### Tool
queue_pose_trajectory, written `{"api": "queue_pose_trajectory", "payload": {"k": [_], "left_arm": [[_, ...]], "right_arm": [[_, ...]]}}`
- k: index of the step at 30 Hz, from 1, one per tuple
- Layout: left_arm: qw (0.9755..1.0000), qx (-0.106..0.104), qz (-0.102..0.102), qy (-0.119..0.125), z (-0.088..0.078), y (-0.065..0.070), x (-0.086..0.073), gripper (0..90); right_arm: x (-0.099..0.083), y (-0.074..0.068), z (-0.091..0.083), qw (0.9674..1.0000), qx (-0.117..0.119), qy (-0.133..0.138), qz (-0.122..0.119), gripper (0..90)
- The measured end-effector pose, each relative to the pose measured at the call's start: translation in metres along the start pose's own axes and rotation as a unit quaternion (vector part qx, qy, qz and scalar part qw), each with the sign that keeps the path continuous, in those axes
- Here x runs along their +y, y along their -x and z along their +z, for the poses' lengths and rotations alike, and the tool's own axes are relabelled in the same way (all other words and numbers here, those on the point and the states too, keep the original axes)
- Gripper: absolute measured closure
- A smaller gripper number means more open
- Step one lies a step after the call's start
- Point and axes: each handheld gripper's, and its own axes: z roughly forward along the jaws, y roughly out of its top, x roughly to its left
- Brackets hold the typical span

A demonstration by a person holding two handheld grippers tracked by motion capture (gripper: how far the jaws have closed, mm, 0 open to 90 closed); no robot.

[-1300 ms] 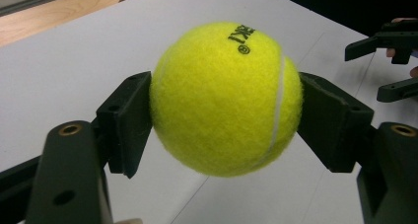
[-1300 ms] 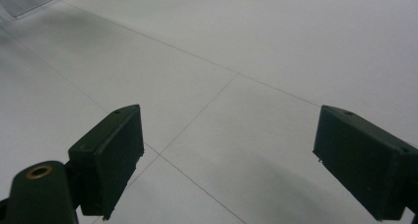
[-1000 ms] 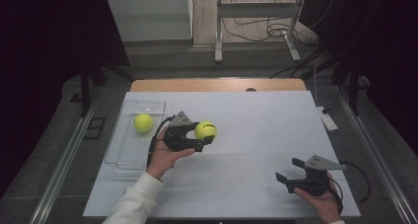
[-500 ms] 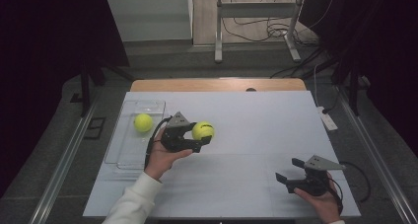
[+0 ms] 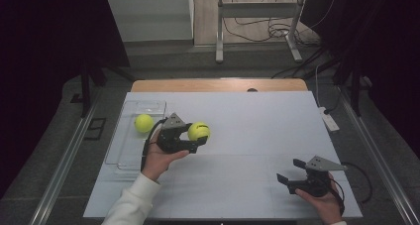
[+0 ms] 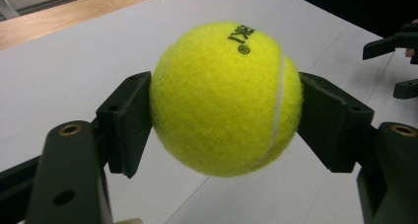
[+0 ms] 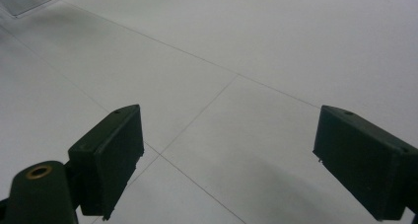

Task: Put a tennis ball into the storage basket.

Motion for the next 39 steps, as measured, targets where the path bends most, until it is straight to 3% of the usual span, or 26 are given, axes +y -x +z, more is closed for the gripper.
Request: {"api": "queue_pose_trajectory", "payload": {"k": [39], "left_arm": [[0.9986,0.046,-0.023,0.013,-0.029,-0.024,-0.011,27.3]], "right_arm": [[0.001,-0.001,0.001,1.0000,-0.001,0.001,-0.001,11.9]]}}
